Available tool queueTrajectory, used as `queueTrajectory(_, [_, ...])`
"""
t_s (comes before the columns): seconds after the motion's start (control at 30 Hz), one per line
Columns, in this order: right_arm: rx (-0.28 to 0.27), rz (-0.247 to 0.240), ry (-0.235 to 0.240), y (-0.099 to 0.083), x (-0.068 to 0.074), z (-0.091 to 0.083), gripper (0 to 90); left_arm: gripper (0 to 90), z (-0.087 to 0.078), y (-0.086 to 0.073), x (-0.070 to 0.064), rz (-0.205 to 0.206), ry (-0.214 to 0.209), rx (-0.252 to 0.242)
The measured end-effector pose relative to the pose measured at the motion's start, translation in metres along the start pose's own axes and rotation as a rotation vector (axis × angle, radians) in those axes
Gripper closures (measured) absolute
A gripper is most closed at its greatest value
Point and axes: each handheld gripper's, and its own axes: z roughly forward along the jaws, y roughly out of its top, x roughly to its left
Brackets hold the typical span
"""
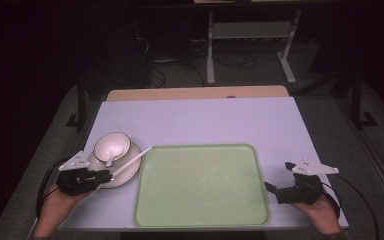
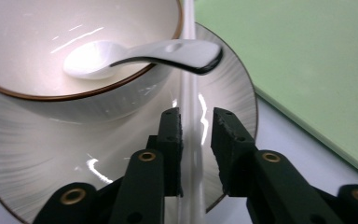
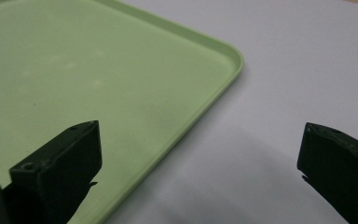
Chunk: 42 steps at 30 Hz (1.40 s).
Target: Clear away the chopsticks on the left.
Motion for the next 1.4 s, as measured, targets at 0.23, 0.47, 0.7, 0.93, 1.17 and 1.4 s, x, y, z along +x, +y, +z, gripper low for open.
queueTrajectory(0.23, [-0.001, 0.001, 0.000, 0.000, 0.000, 0.000, 0.0, 78.5, 0.004, 0.002, -0.004, 0.018, 0.001, 0.010])
queueTrajectory(0.47, [-0.002, 0.001, 0.001, 0.000, 0.000, 0.000, 0.0, 78.5, 0.010, 0.001, -0.004, 0.023, 0.001, 0.036])
queueTrajectory(0.7, [-0.002, 0.001, 0.000, 0.000, 0.000, 0.000, 0.0, 78.5, 0.017, 0.002, -0.005, 0.024, -0.007, 0.051])
queueTrajectory(0.93, [-0.001, 0.003, -0.001, 0.000, 0.000, -0.001, 0.0, 76.2, 0.023, 0.003, -0.005, 0.013, -0.011, 0.070])
queueTrajectory(1.17, [-0.003, 0.002, -0.003, 0.000, 0.000, -0.001, 0.0, 79.2, 0.024, 0.003, -0.003, -0.012, -0.009, 0.057])
queueTrajectory(1.4, [-0.003, 0.003, -0.004, 0.000, 0.000, -0.002, 0.0, 79.9, 0.027, 0.005, -0.008, 0.016, -0.006, 0.062])
